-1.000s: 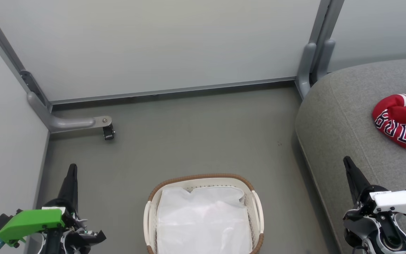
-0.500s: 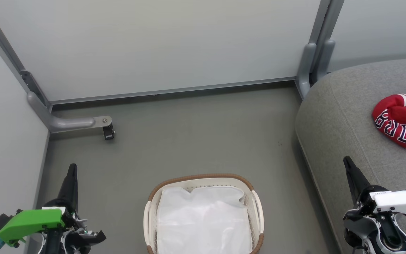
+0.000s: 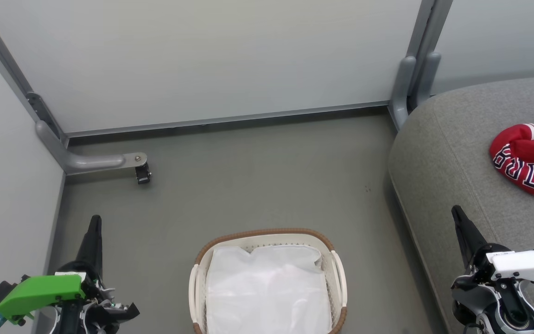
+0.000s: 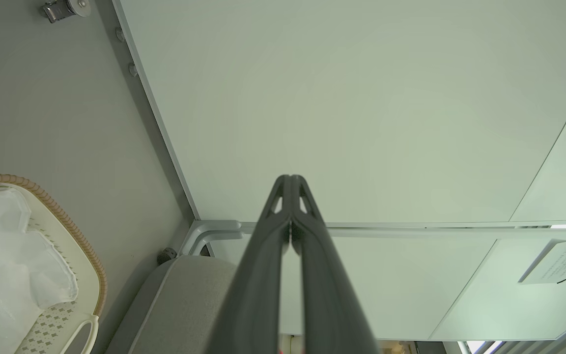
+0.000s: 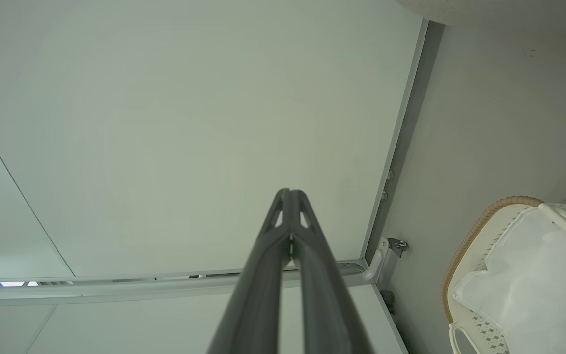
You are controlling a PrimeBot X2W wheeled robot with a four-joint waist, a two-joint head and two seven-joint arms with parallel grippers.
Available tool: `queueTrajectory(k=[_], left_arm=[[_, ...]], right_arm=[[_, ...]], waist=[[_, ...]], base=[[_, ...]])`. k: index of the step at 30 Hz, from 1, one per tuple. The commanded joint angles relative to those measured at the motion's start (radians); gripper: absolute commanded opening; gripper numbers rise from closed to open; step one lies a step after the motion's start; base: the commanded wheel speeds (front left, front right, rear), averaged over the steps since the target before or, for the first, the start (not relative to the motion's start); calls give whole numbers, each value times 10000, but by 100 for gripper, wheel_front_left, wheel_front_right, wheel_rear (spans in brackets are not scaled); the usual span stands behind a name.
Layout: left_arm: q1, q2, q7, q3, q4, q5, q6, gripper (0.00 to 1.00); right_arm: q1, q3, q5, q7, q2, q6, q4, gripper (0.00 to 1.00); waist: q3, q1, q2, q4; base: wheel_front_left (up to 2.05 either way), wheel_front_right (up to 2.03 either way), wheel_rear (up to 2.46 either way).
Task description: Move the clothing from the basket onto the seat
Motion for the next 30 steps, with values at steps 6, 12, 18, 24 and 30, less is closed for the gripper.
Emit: queueTrajectory(k=[6, 12, 18, 24, 30], left_arm=[[-104, 73, 32, 22, -19, -31, -70, 0], [-103, 73, 32, 21, -19, -31, -70, 0], [-103, 73, 32, 21, -18, -31, -70, 0], [-103, 73, 32, 21, -18, -31, -70, 0], [-103, 73, 32, 21, -19, -31, -70, 0]], right_arm=[[102, -16, 37, 30, -59, -3, -34, 0], [103, -15, 37, 29, -59, -3, -34, 0], [103, -15, 38, 30, -59, -3, -34, 0], [103, -15, 38, 28, -59, -3, -34, 0], [103, -15, 38, 29, -59, -3, -34, 0]], waist=[[0, 0, 0, 0], [0, 0, 0, 0], [0, 0, 0, 0], [0, 0, 0, 0], [0, 0, 0, 0]], base=[[0, 0, 0], [0, 0, 0], [0, 0, 0], [0, 0, 0], [0, 0, 0]])
